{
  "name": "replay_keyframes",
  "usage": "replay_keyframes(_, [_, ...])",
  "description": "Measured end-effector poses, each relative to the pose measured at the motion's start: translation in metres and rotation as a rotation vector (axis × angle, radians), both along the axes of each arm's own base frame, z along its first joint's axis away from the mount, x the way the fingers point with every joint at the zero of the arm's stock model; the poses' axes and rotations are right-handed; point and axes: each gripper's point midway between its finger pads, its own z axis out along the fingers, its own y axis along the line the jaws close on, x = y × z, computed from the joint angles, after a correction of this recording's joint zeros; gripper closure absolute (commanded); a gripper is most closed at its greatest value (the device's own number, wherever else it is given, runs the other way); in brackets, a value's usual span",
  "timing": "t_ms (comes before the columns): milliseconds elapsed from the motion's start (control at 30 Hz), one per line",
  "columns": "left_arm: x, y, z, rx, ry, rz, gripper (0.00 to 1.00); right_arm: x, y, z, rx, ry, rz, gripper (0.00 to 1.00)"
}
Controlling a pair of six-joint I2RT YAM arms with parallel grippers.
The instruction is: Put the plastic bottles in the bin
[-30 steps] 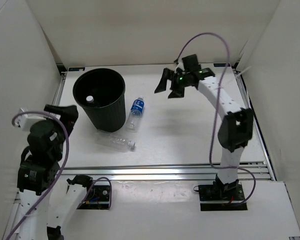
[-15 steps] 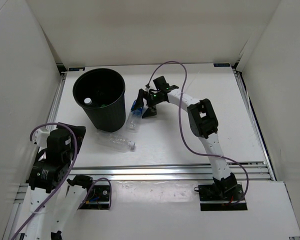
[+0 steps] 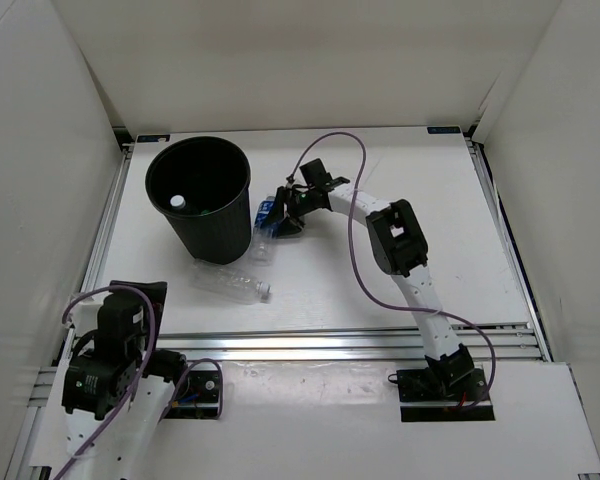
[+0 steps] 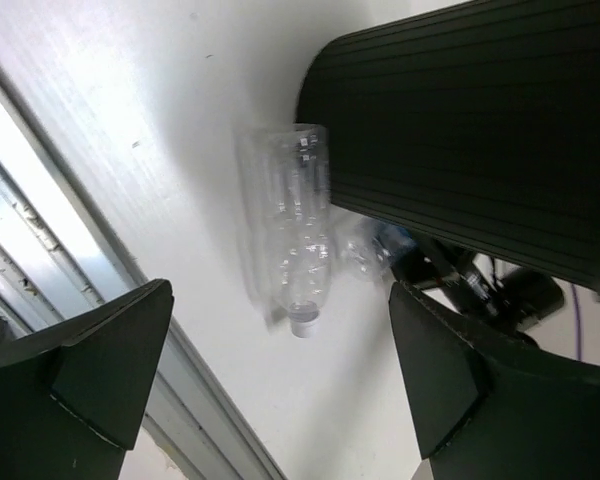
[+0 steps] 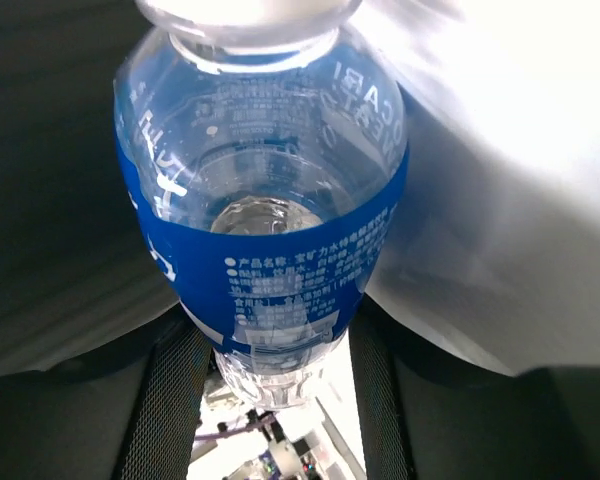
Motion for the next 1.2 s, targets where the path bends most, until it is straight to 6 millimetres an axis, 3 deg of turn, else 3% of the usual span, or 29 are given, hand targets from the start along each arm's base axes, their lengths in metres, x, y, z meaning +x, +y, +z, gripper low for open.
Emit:
replay_keyframes(267, [0.012,-0.016,-0.055,-0.086,0.07,-0.01,0.0,-0.019,-0.046,0.011,-0.063,0.042,-0.041,0.8])
replay_keyframes(333, [0.021,-0.023,-0.071,-0.115,0.08,-0.022,0.0,-0.024,-0.06,0.028,-0.064,0.041,-0.051,0.8])
replay_keyframes(400, [0.03,-0.031,-0.087,-0.146,0.09,-0.033,0.0,-0.026,-0.071,0.061,-0.048,0.01,-0.064,0.83])
replay_keyframes(500, [0.039,-0.039,-0.106,-0.18,0.13,-0.043,0.0,-0.023,-0.079,0.139,-0.017,-0.164,-0.111,0.83])
replay_keyframes(600, [0.049,-0.047,-0.111,-0.204,0.146,-0.058,0.0,-0.025,-0.074,0.258,0.064,-0.469,-0.175,0.83])
replay_keyframes(700, [0.058,-0.053,-0.111,-0.22,0.151,-0.074,0.0,-0.034,-0.053,0.392,0.215,-0.832,-0.224,0.81])
replay_keyframes(767, [0.061,-0.055,-0.113,-0.223,0.159,-0.086,0.0,-0.042,-0.035,0.463,0.331,-1.049,-0.254,0.68])
replay_keyframes(800, [0.061,-0.057,-0.114,-0.224,0.167,-0.093,0.0,-0.047,-0.027,0.487,0.376,-1.135,-0.27,0.6])
replay_keyframes(833, [0.061,-0.058,-0.116,-0.224,0.179,-0.103,0.0,-0.05,-0.017,0.502,0.41,-1.206,-0.286,0.46])
replay_keyframes(900, [0.06,-0.061,-0.119,-0.221,0.204,-0.119,0.0,-0.051,0.006,0.497,0.406,-1.27,-0.286,0.29])
replay_keyframes(933, [0.059,-0.062,-0.121,-0.219,0.221,-0.128,0.0,-0.045,0.019,0.482,0.374,-1.289,-0.278,0.18])
replay_keyframes(967, [0.059,-0.064,-0.123,-0.216,0.241,-0.141,0.0,-0.037,0.033,0.462,0.329,-1.305,-0.266,0.0])
replay_keyframes(1033, [0.061,-0.067,-0.124,-0.209,0.265,-0.164,0.0,-0.021,0.057,0.411,0.194,-1.323,-0.232,0.0])
replay_keyframes(1067, [0.063,-0.068,-0.124,-0.208,0.274,-0.174,0.0,-0.011,0.061,0.37,0.063,-1.312,-0.209,0.0])
replay_keyframes(1133, [0.07,-0.072,-0.122,-0.207,0.283,-0.194,0.0,-0.006,0.058,0.334,-0.066,-1.306,-0.186,0.0])
replay_keyframes(1200, [0.078,-0.075,-0.12,-0.206,0.292,-0.212,0.0,-0.009,0.037,0.315,-0.194,-1.319,-0.172,0.0])
